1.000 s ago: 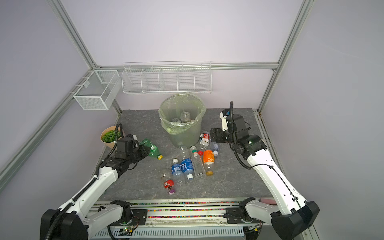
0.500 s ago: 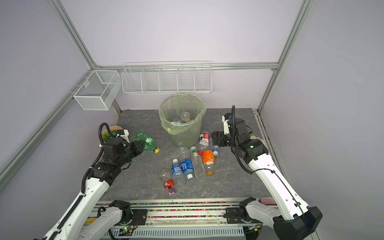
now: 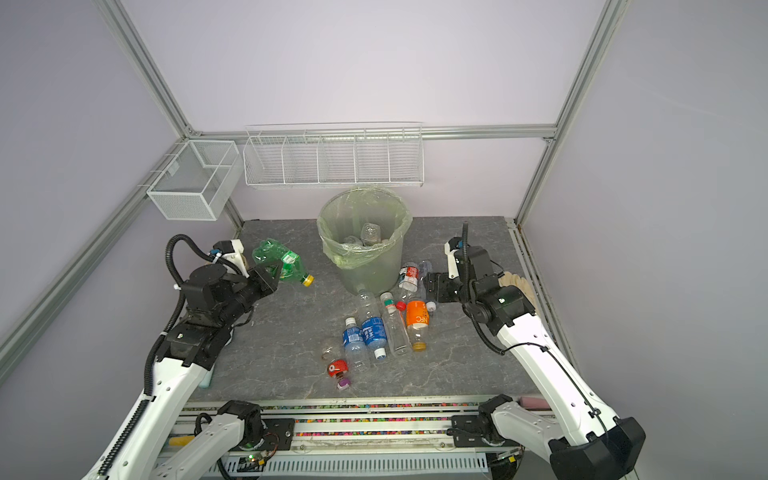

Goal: Throw the plastic bottles in the bin
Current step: 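Lift the green bottle with the left gripper and carry it over the bin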

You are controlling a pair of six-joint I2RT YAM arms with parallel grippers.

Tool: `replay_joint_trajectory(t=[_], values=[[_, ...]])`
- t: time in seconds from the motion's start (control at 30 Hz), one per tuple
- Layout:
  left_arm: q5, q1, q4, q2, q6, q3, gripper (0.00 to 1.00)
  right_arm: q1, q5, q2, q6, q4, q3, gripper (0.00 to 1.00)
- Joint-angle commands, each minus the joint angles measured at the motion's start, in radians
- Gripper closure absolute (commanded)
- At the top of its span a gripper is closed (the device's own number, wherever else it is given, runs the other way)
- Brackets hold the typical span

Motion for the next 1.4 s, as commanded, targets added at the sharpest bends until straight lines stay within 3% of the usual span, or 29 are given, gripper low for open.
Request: replay_joint_trajectory(t=[0.0, 0.5, 0.9, 1.37], values=[[-0.036, 0.0, 0.031, 0.012, 0.061, 0.089, 0.88, -0.007, -0.011, -0.021, 0.017, 0.008, -0.023, 0.12], [-0.041, -0.027, 0.066, 0.159, 0.127, 0.331, 0.9, -0.007, -0.02, -0.04, 0.033, 0.002, -0.049, 0.12], [-0.144, -0.175, 0.07, 0.317, 0.219, 0.482, 0.9, -0.008, -0.018, -0.085, 0.044, -0.013, -0.099, 0.12], [-0.345, -0.359, 0.014, 0.434, 0.389, 0.632, 0.9, -0.011, -0.02, -0.094, 0.046, -0.015, -0.117, 0.12]])
